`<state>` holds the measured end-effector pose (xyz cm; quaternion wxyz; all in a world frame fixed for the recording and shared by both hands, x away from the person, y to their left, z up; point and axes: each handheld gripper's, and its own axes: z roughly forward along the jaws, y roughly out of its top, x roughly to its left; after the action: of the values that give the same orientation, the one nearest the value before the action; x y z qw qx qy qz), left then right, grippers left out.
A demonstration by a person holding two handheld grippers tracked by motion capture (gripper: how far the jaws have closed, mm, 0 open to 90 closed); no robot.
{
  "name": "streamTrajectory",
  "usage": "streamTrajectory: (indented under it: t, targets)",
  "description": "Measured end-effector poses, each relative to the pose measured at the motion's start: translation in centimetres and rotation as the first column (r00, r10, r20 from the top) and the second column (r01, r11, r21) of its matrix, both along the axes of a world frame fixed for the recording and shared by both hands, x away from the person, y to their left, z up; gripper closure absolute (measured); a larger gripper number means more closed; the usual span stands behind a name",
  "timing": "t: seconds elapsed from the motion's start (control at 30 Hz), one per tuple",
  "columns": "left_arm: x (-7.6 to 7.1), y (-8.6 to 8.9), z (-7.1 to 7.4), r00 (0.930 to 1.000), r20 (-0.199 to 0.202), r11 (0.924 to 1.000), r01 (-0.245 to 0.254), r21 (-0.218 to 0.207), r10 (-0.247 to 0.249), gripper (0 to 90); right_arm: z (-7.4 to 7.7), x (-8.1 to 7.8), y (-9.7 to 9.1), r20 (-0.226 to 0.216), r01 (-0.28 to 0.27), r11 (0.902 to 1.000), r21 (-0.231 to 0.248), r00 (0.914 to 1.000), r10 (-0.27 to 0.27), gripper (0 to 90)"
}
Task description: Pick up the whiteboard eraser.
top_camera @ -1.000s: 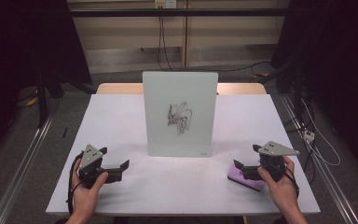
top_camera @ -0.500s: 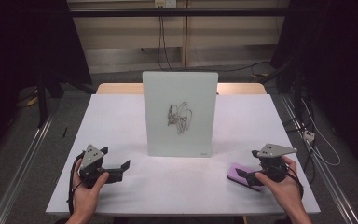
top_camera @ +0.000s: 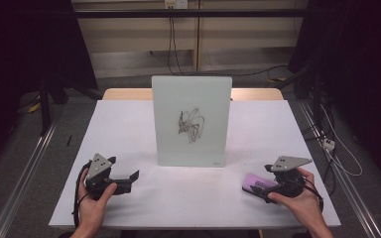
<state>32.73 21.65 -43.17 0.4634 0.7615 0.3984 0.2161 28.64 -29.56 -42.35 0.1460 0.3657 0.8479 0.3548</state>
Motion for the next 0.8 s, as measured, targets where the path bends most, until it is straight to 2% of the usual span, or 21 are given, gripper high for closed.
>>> streamTrajectory:
  t: [0.2, 0.5, 0.57, 0.8]
  targets:
    - [-0.01, 0.12, 0.04, 1.0, 0.002, 1.0, 0.003, 0.004, -0.003, 4.1, -0.25, 0.09, 0.17, -0.035, -0.035, 0.9956, -0.087, 0.9989, 0.032, 23.6]
    - [-0.01, -0.01, -0.02, 1.0, -0.006, 1.0, 0.006, 0.006, -0.006, 4.1, -0.39, -0.09, 0.21, -0.076, -0.078, 0.9866, -0.143, 0.9948, 0.068, 28.4]
    - [0.01, 0.02, -0.01, 1.0, -0.006, 0.9999, 0.006, 0.01, -0.006, 4.1, -0.55, -0.22, 0.29, -0.084, -0.099, 0.981, -0.167, 0.9928, 0.086, 31.8]
    - [0.02, 0.05, -0.01, 1.0, -0.002, 1.0, -0.001, 0.005, 0.001, 4.1, -0.84, -0.18, 0.37, -0.103, -0.105, 0.9733, -0.204, 0.991, 0.085, 32.8]
